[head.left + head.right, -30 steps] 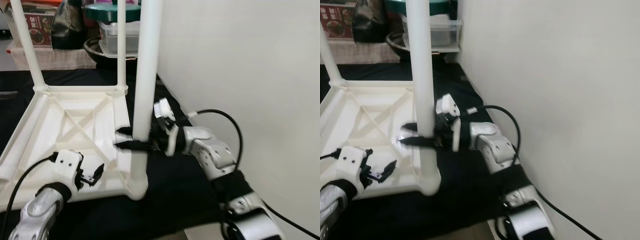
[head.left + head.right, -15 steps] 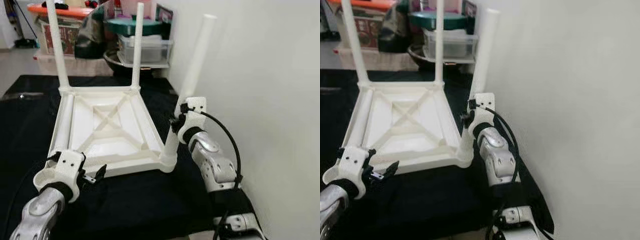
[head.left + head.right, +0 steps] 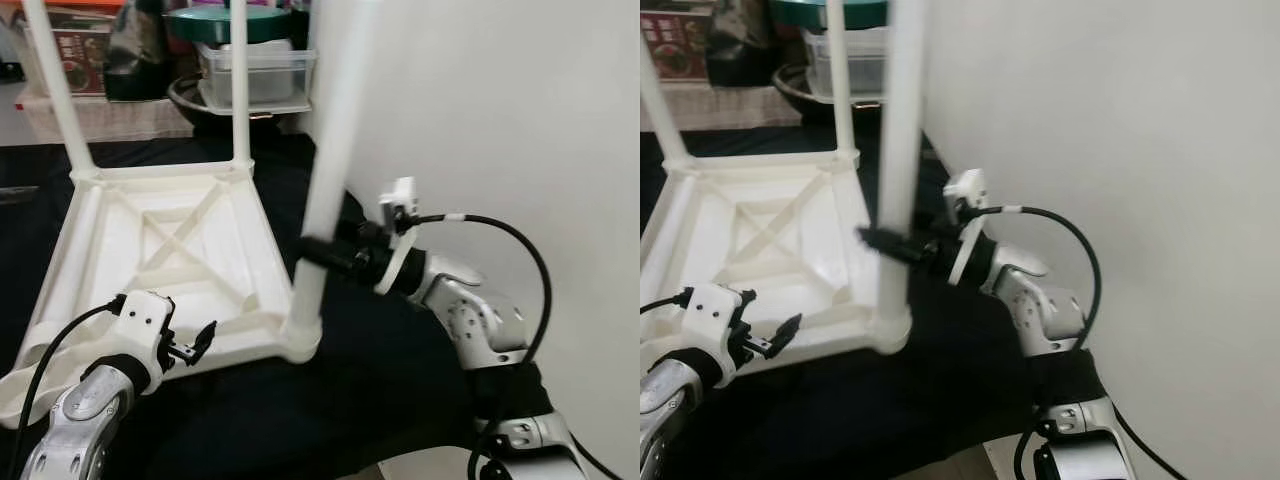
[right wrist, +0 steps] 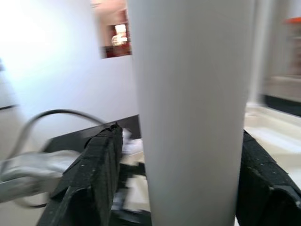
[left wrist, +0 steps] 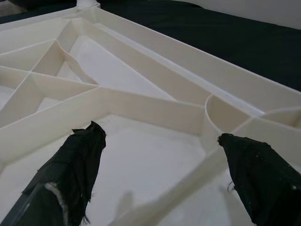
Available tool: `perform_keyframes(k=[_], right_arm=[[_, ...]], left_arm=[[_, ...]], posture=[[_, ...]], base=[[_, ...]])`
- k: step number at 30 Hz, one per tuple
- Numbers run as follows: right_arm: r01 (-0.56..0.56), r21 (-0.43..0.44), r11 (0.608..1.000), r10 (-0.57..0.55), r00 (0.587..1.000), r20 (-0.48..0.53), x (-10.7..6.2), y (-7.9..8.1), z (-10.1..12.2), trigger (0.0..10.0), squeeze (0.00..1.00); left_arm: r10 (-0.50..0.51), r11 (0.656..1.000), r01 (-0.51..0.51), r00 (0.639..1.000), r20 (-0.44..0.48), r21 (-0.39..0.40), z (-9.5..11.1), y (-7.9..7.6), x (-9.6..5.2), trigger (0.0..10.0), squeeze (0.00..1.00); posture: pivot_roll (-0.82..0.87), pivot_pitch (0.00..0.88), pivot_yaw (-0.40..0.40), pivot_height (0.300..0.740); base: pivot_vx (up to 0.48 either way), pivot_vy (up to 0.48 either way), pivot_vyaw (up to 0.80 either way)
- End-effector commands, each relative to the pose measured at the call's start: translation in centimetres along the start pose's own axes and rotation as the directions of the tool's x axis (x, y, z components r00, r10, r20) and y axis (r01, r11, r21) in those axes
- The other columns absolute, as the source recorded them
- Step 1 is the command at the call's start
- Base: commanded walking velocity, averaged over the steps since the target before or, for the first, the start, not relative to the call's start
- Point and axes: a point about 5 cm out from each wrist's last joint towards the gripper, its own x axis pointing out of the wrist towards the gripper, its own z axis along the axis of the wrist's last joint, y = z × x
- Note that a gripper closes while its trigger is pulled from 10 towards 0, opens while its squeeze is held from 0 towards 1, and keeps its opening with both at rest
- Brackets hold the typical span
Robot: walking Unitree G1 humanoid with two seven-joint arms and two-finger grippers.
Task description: Building children table
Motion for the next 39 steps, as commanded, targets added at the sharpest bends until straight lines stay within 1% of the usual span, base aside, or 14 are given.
perform_keyframes(k=[1,2,4,9,13,16,20,21,23,24,27,29,30,39], right_arm=[[-0.081,0.013,0.997,0.082,0.997,-0.016,0.7,0.7,-0.3,10.0,0.0],[-0.129,0.034,0.991,0.13,0.991,-0.015,1.1,1.3,-0.7,3.6,0.0],[-0.099,0.058,0.993,0.1,0.995,-0.015,1.8,1.3,-1.3,0.0,0.0],[0.314,0.086,0.945,-0.307,0.948,-0.088,2.1,-1.7,-3.7,0.0,0.0],[0.734,0.043,0.677,-0.72,0.674,-0.164,-1.0,-4.8,-5.5,0.0,0.0],[0.949,-0.022,0.315,-0.936,0.307,-0.175,-5.6,-5.8,-6.5,0.0,0.0],[0.987,-0.066,0.148,-0.978,0.136,-0.157,-8.1,-4.7,-6.6,0.0,0.0],[0.981,-0.076,0.18,-0.973,0.166,-0.157,-7.7,-4.0,-6.4,10.0,0.0],[0.969,-0.05,0.24,-0.964,0.232,-0.13,-6.6,-3.4,-5.9,10.0,0.0],[0.948,-0.013,0.319,-0.945,0.317,-0.085,-5.6,-3.0,-5.1,10.0,0.92],[0.899,0.046,0.437,-0.899,0.438,-0.014,-4.2,-2.8,-3.8,10.0,1.0],[0.786,0.025,0.617,-0.787,0.617,0.012,-3.2,-3.3,-2.1,10.0,1.0],[0.689,0.037,0.723,-0.69,0.723,0.022,-2.9,-3.5,-1.0,10.0,0.0],[0.241,-0.022,0.97,-0.242,0.969,-0.054,-2.6,-3.2,-0.7,10.0,0.0]], left_arm=[[-0.004,1.0,0.004,1.0,0.001,-0.007,-0.1,-0.2,-0.1,10.0,0.0],[-0.002,1.0,0.002,1.0,0.0,-0.007,-0.1,-0.2,-0.2,10.0,0.0],[0.004,1.0,-0.004,1.0,-0.002,-0.007,-0.2,-0.2,-0.4,10.0,0.0],[0.01,1.0,-0.01,1.0,-0.009,-0.005,-0.3,0.0,-0.7,10.0,0.0],[0.007,1.0,-0.007,1.0,-0.013,-0.004,-0.4,0.0,-0.7,10.0,0.0],[0.002,1.0,-0.002,1.0,-0.013,-0.004,-0.4,-0.1,-0.6,10.0,0.0],[-0.005,1.0,0.005,1.0,-0.015,-0.006,-0.4,-0.2,-0.5,10.0,0.0],[-0.01,1.0,0.01,1.0,-0.017,-0.007,-0.5,-0.3,-0.5,10.0,0.0],[-0.016,1.0,0.015,1.0,-0.018,-0.008,-0.5,-0.4,-0.4,10.0,0.0],[-0.019,1.0,0.019,1.0,-0.018,-0.008,-0.5,-0.4,-0.4,10.0,0.0],[-0.022,1.0,0.022,1.0,-0.017,-0.008,-0.4,-0.4,-0.3,10.0,0.0],[-0.021,1.0,0.021,1.0,-0.015,-0.007,-0.3,-0.3,-0.2,10.0,0.0],[-0.019,1.0,0.019,1.0,-0.014,-0.006,-0.3,-0.2,-0.2,10.0,0.0],[-0.002,1.0,0.001,1.0,-0.004,-0.009,-0.3,-0.2,-0.3,10.0,0.0]], posture=[[0.19,0.0,-0.119,0.74],[0.2,0.0,-0.126,0.74],[0.21,0.0,-0.131,0.74],[0.2,0.0,-0.121,0.74],[0.19,0.0,-0.112,0.74],[0.17,0.0,-0.103,0.74],[0.16,0.0,-0.094,0.74],[0.15,0.0,-0.085,0.74],[0.15,0.0,-0.081,0.74],[0.15,0.0,-0.081,0.74],[0.15,0.0,-0.083,0.74],[0.15,0.0,-0.086,0.74],[0.16,0.0,-0.091,0.74],[0.19,0.0,-0.117,0.74]], base=[[0.0,0.0,0.0],[0.0,0.0,0.0],[0.0,0.0,0.0],[0.0,0.0,0.0],[0.0,0.0,0.0],[0.0,0.0,0.0],[0.0,0.0,0.0],[0.0,0.0,0.0],[0.0,0.0,0.0],[0.0,0.0,0.0],[0.0,0.0,0.0],[0.0,0.0,0.0],[0.0,0.0,0.0],[0.0,0.0,0.0]])
